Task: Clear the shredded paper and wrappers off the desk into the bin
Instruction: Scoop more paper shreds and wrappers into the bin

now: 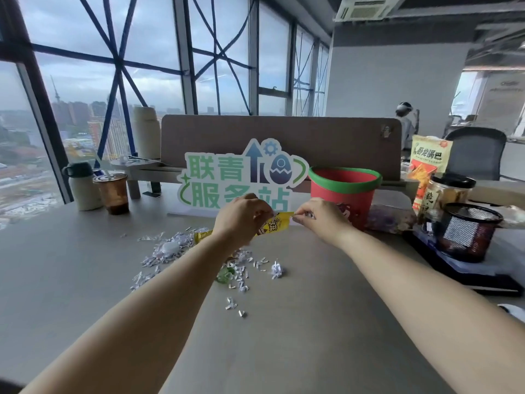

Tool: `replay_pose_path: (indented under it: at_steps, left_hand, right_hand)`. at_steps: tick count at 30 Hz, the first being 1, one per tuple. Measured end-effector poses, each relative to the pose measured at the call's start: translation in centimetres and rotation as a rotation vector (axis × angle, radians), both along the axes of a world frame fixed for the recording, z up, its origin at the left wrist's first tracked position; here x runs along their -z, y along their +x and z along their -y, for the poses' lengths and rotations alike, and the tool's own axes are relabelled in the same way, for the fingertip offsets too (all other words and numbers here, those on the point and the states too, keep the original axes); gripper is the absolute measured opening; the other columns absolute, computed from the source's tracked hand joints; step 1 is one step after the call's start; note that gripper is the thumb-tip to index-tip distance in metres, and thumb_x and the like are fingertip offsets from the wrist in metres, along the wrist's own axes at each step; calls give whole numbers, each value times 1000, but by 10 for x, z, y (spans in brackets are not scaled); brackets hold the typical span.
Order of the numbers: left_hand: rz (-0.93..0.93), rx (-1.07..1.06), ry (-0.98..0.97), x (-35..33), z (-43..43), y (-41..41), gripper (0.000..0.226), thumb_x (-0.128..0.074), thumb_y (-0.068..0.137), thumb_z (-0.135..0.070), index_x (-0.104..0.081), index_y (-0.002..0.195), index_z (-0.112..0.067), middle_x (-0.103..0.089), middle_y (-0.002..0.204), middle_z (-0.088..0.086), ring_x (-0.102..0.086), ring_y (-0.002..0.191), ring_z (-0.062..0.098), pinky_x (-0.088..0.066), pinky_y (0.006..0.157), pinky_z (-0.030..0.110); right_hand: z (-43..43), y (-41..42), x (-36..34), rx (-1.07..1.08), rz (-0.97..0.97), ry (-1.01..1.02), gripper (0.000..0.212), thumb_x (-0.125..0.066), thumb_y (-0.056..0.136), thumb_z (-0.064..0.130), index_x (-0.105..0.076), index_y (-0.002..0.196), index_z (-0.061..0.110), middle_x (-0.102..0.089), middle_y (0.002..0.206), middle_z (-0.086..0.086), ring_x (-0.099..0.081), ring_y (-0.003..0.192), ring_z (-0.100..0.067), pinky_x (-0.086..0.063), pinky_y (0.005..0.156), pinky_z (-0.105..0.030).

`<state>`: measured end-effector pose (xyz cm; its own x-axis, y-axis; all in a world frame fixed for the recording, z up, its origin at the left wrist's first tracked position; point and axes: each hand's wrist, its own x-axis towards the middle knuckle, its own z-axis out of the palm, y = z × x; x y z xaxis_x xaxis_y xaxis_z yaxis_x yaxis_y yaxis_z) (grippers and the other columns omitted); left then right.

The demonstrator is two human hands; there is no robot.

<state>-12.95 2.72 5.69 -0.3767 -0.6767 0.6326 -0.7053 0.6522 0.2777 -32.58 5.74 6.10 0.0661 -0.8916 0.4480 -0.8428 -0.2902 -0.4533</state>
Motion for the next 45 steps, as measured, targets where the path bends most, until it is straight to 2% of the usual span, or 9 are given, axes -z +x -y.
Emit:
replay_pose_path:
  at_steps: [2,8,12,16,21,26,34,40,45]
  left_hand:
    - [4,11,-14,-6,0,-10,19,-60,87,-35,-72,96,-24,-66,97,-1,-61,88,20,-50,70,31]
    - [-3,36,-57,-28,5,-35,19,-60,87,-35,-72,97,-24,-66,99,-2,-60,90,18,-44,66,26]
    - [-9,57,-84,-48,14,-53,21,-59,88,-36,-72,99,-24,-65,99,-1,-58,88,18,-42,65,25]
    - [-16,72,-100,-70,30,-73,20,-58,89,-35,-72,98,-24,-65,99,-1,-53,80,11,-41,63,25]
    - [-28,100,-132,-104,59,-99,21,-57,89,-36,-72,98,-24,-66,99,-3,-55,85,11,-50,67,31]
    - [-73,86,-138,-123,97,-133,17,-60,88,-35,-72,95,-27,-65,96,-6,-57,86,14,-43,66,27]
    - [-17,120,-65,-103,137,-184,18,-58,88,-33,-72,94,-23,-65,95,-1,-58,89,18,-48,70,31]
    - [105,139,0,-78,144,-195,20,-55,90,-33,-71,99,-24,-64,100,-3,-56,90,16,-35,64,24]
    - [158,159,72,-72,146,-195,23,-53,92,-29,-67,109,-27,-67,111,-1,-61,98,22,-47,71,28]
  right_hand:
    - [-5,-6,-7,15,-14,-9,19,-62,86,21,-70,90,4,-52,78,-1,-49,78,-17,-27,62,-25]
    - [-9,-30,-27,58,-19,-39,19,-63,86,18,-70,89,1,-54,78,-5,-50,75,-19,-31,62,-29]
    - [-3,-51,-44,106,-29,-67,20,-64,85,23,-71,90,6,-62,90,-12,-57,84,-24,-43,74,-33]
    - [7,-74,-63,148,-54,-87,18,-65,84,23,-72,93,9,-59,87,-7,-56,85,-22,-40,73,-28]
    - [27,-101,-91,175,-70,-83,20,-63,86,28,-71,94,11,-57,88,-3,-52,82,-17,-35,71,-25]
    - [58,-122,-105,193,-94,-65,19,-64,85,27,-70,95,13,-60,89,-4,-54,83,-18,-37,71,-26]
    - [107,-150,-79,192,-91,76,21,-64,85,27,-70,99,14,-67,106,-7,-60,99,-24,-48,86,-35]
    - [115,-157,-64,180,-74,140,18,-63,85,28,-70,92,12,-64,86,-7,-57,81,-22,-40,69,-29]
    - [115,-158,-66,169,-43,171,24,-60,86,36,-71,87,15,-71,82,-9,-64,77,-23,-46,68,-33]
